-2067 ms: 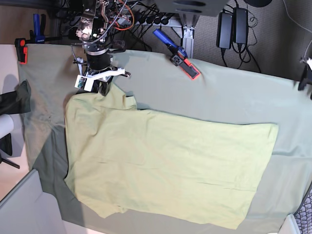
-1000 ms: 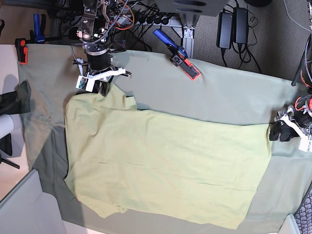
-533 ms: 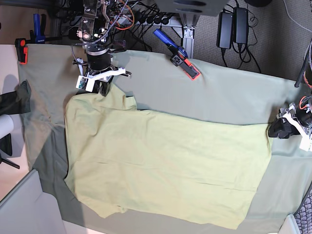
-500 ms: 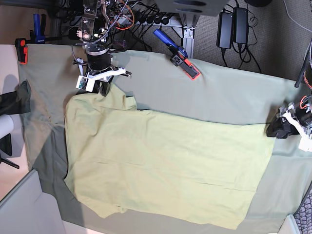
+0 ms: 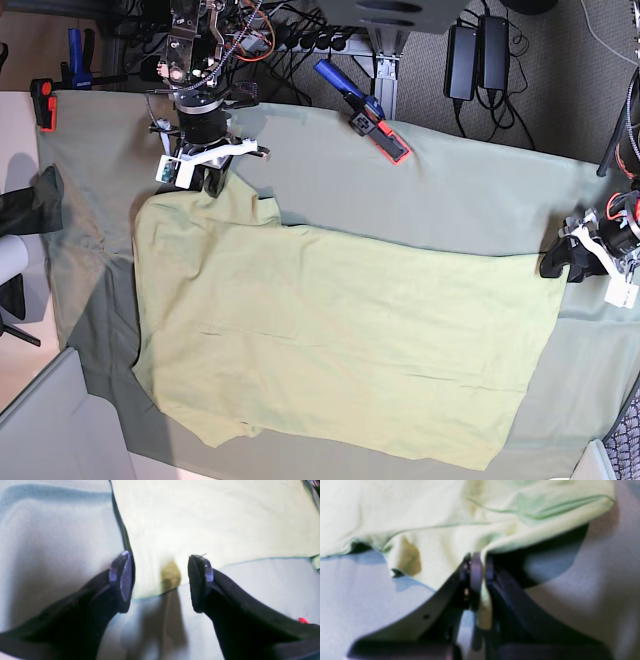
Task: Fold the T-shirt properly
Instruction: 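Lift both held corners and fold that edge over the shirt body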
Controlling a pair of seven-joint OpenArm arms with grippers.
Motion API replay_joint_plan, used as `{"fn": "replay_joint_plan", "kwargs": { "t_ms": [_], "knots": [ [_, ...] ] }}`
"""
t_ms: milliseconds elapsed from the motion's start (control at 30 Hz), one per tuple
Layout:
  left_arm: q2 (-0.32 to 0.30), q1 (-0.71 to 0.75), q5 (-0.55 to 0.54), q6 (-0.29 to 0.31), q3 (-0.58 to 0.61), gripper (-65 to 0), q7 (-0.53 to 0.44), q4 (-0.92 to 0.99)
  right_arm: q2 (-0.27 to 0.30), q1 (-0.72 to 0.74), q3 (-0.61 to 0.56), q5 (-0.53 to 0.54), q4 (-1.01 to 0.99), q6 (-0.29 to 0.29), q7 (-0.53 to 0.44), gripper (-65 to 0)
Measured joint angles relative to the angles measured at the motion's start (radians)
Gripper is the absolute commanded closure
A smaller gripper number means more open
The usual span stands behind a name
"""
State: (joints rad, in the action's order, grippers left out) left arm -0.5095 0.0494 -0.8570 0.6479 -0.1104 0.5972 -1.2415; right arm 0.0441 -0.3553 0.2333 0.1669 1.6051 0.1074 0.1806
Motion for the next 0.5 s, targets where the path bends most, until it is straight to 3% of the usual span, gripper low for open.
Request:
{"fn": "replay_joint_plan", "kwargs": {
  "t_ms": [300,333,500],
  "knots": [
    [0.003,0.000,0.010,-0.005,0.000,-36.9,-0.076,0.035,0.000,0.000,0.000,0.000,0.000,0.000,0.000,0.0],
    [0.004,0.000,0.014,-0.003,0.000,-34.1,-0.082,0.036,0.000,0.000,0.000,0.000,0.000,0.000,0.000,0.0],
    [0.031,0.000,0.026,0.023,-0.001,-7.5,-0.081,0.038,0.000,0.000,0.000,-0.007,0.000,0.000,0.000,0.0]
  ]
}}
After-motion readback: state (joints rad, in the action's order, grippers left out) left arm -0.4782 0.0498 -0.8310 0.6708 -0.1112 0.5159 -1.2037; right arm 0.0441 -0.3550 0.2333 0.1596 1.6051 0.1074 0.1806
